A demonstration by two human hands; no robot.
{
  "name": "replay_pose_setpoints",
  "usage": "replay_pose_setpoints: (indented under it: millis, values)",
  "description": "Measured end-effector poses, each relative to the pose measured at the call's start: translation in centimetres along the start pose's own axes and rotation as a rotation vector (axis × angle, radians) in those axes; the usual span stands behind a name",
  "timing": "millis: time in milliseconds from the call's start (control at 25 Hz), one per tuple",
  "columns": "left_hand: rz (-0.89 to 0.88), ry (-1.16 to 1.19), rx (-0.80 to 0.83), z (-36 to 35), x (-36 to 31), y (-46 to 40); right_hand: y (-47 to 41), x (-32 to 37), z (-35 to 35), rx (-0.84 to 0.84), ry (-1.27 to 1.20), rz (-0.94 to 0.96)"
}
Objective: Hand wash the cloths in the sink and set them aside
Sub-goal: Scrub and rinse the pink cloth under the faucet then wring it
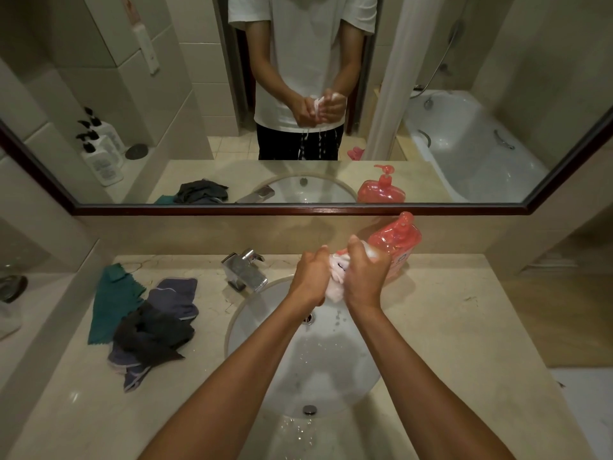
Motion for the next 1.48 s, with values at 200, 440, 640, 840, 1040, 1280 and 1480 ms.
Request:
replay_pose_setpoints:
  millis: [200, 440, 640, 840, 1040, 1280, 1480]
  values:
    - [-0.515, -0.130, -0.224, 2.5, -3.7, 1.6, -0.6, 0.8, -1.6, 0.201, 0.065, -0.094]
    - [-1.299, -0.685, -0.407, 3.2, -6.0, 4.3, 1.7, -2.4, -2.2, 0.333, -0.376, -1.044]
    - [-0.932, -0.236, -0.253, 3.5, -4.0, 3.3, 2.4, -2.7, -3.8, 0.385, -0.245, -1.047]
    - [-0.653, -0.050, -0.345, 3.5, -4.3, 2.7, 1.7, -2.0, -4.6, 0.330, -0.285, -0.852]
    - [-0.705, -0.223, -0.434, 3.5, -6.0, 3.0, 2.5, -2.2, -4.5, 0.315, -0.266, -0.976]
    - [-0.732, -0.294, -0.381, 3.3, -7.3, 3.0, 1.2, -2.2, -2.7, -0.016, -0.109, -0.653]
    - [-0.536, -0.207, -0.329, 2.7, -5.5, 2.2, 0.4, -0.8, -1.1, -0.090, 0.105, -0.242]
Point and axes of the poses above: each hand's wrist, its own y-axis away from the middle knuckle, its own z-axis out of the back of the hand, x = y × z, the point moved 7 cm from there along -y, towards the middle knuckle, and after that the axes turned 4 degrees about -x, right-handed, at the moved point
